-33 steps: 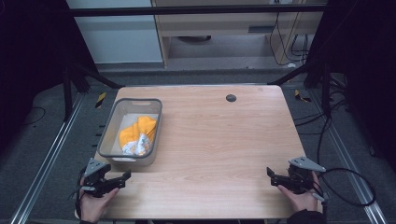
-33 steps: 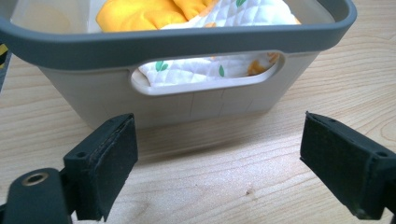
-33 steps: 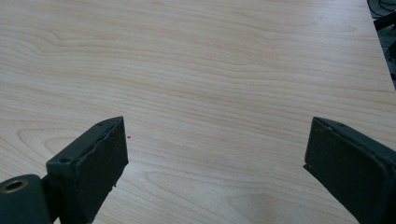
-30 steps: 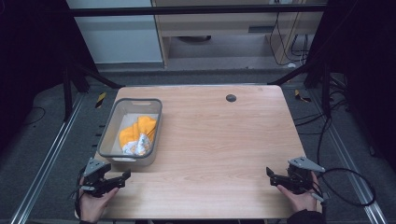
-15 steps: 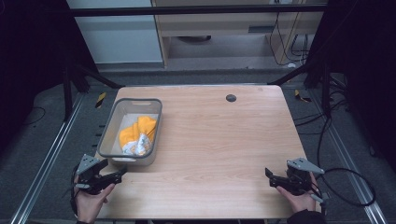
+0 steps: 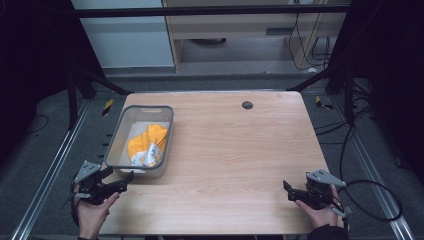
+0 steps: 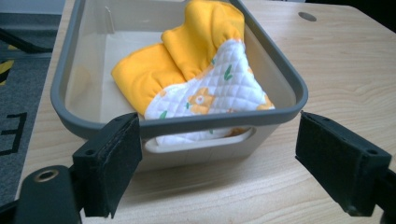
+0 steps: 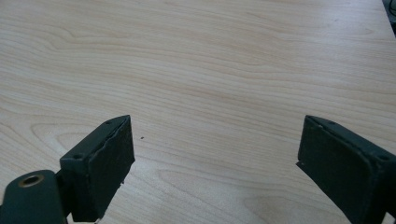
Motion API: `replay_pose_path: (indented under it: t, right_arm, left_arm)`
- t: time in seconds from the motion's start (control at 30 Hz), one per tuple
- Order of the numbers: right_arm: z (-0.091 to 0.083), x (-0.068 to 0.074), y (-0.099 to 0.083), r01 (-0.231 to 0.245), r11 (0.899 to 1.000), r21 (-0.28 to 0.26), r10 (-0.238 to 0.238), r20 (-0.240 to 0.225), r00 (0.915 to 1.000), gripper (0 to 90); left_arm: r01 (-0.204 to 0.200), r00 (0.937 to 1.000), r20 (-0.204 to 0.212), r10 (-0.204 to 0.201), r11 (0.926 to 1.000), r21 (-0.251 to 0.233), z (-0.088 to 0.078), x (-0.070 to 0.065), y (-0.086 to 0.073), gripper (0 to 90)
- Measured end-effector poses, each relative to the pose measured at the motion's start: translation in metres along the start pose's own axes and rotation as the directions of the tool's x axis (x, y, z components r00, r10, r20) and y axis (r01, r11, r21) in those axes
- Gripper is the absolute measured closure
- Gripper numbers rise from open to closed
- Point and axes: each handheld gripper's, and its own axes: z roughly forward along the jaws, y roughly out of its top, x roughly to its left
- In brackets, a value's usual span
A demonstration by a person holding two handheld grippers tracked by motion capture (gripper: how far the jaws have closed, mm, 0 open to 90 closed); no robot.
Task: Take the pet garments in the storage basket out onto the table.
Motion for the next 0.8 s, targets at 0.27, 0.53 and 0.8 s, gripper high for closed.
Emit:
replay_pose_path:
  t: [0.27, 0.53, 0.8]
  right_arm:
    - [0.002, 0.001, -0.001, 0.022, 1.0, -0.005, -0.022, 0.003, 0.9998, 11.3]
    - [0.004, 0.005, -0.002, 0.043, 0.999, 0.003, -0.043, -0.001, 0.9991, 11.3]
    - [0.004, 0.004, -0.002, 0.04, 0.999, 0.01, -0.04, 0.004, 0.9992, 11.3]
  left_arm:
    - [0.013, 0.9999, 0.002, -0.013, 0.9996, -0.026, -0.004, 0.003, 0.01, 14.3]
    - [-0.002, 1.0, 0.003, 0.002, 0.9992, -0.04, -0.002, 0.001, 0.024, 14.2]
    - [-0.021, 0.9997, 0.01, 0.022, 0.999, -0.039, 0.003, -0.001, 0.036, 14.3]
